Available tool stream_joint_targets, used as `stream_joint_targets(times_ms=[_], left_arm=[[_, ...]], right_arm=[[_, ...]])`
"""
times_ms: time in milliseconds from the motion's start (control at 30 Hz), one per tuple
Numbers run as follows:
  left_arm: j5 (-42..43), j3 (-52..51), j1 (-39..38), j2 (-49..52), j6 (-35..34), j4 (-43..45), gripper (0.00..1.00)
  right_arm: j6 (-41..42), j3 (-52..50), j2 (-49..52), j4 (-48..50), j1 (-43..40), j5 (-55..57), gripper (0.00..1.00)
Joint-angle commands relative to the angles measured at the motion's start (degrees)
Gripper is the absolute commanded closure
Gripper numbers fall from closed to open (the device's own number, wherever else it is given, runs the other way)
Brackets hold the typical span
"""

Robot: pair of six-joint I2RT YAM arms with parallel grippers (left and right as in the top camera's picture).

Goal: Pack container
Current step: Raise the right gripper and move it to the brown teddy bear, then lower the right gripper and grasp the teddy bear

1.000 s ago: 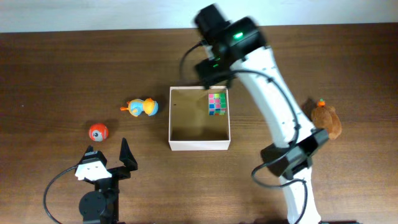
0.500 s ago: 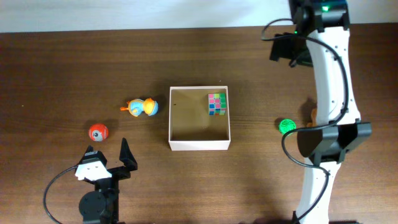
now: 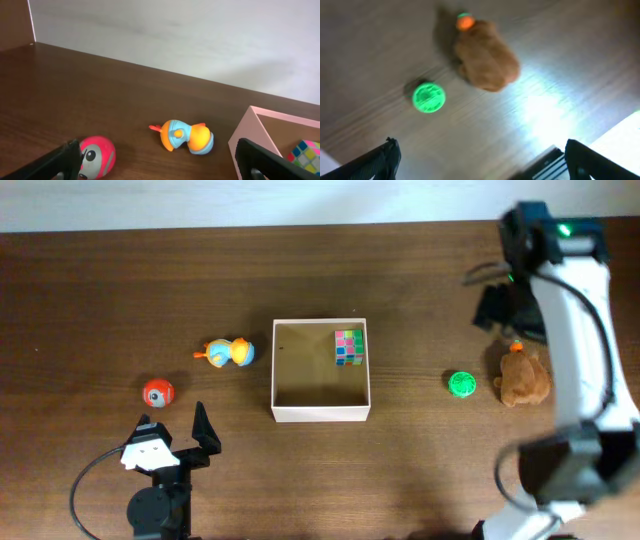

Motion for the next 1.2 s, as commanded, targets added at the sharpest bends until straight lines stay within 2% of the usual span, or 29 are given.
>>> stream_joint_targets(times_ms=[0, 200, 433, 633, 833, 1167], left_arm=[[0.8, -0.3, 0.2, -0.5, 0.8, 0.0, 0.01], [0.8, -0.3, 0.2, -0.5, 0.8, -0.1, 0.01], [0.8, -0.3, 0.2, -0.5, 0.8, -0.1, 0.01], [0.8, -0.3, 0.2, -0.5, 0.8, -0.1, 0.01], [0.8, -0.3, 0.2, -0.5, 0.8, 0.0, 0.01], [0.8, -0.3, 0.2, -0.5, 0.8, -0.1, 0.01]], right_arm=[[3.7, -9.9, -7.3, 5.5, -2.3, 2.6, 0.01], [0.0, -32.4, -17.7, 25.5, -6.6, -4.0, 0.01], [-3.1, -48.7, -18.1, 43.2, -12.5, -8.7, 0.01], [-7.6, -49.9, -17.8, 50.3, -13.6, -8.6, 0.01], [-7.6, -49.9, -16.7, 55.8, -13.6, -8.4, 0.01], [-4.3, -49.9, -8.4, 61.5, -13.8, -4.7, 0.01]])
